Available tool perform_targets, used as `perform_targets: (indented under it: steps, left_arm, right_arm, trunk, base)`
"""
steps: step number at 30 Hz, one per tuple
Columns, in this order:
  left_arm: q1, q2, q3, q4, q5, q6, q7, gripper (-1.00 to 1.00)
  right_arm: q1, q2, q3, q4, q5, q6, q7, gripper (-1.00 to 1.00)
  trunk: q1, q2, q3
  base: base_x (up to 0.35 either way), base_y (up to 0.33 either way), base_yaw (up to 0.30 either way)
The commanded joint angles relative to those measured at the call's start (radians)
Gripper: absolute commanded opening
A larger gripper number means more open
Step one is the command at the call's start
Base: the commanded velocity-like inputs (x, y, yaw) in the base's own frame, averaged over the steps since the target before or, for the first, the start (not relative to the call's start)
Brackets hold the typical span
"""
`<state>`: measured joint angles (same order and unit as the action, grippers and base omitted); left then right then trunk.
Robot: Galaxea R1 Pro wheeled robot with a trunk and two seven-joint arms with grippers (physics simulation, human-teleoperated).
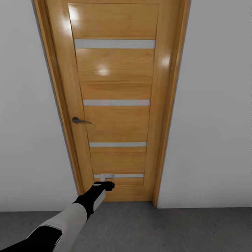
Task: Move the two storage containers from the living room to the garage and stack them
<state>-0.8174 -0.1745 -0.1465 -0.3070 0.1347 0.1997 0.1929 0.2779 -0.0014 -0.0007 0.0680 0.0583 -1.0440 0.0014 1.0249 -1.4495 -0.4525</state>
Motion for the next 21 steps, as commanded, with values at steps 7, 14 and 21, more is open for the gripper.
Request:
perform_targets:
  steps: [7, 14, 21]
  left_arm:
    - [0.0, 0.0, -0.007, -0.001, 0.011, 0.004, 0.007, 1.0]
    - [0.0, 0.0, -0.005, -0.001, 0.011, 0.004, 0.005, 1.0]
    - [0.0, 0.0, -0.005, -0.001, 0.012, 0.003, 0.006, 1.0]
  right_arm:
    - [0.0, 0.0, -0.001, 0.001, 0.003, -0.003, 0.001, 1.0]
    - [0.0, 0.0, -0.001, 0.0, 0.003, -0.003, 0.002, 1.0]
    - [0.0, 0.0, -0.001, 0.0, 0.003, -0.003, 0.001, 1.0]
  trunk:
    - [0.0, -0.001, -0.001]
    - [0.0, -0.001, -0.001]
    - [0.0, -0.001, -0.001]
  base:
    - [0.004, 0.004, -0.011]
    - [0.0, 0.0, -0.001]
    - [0.0, 0.0, 0.035]
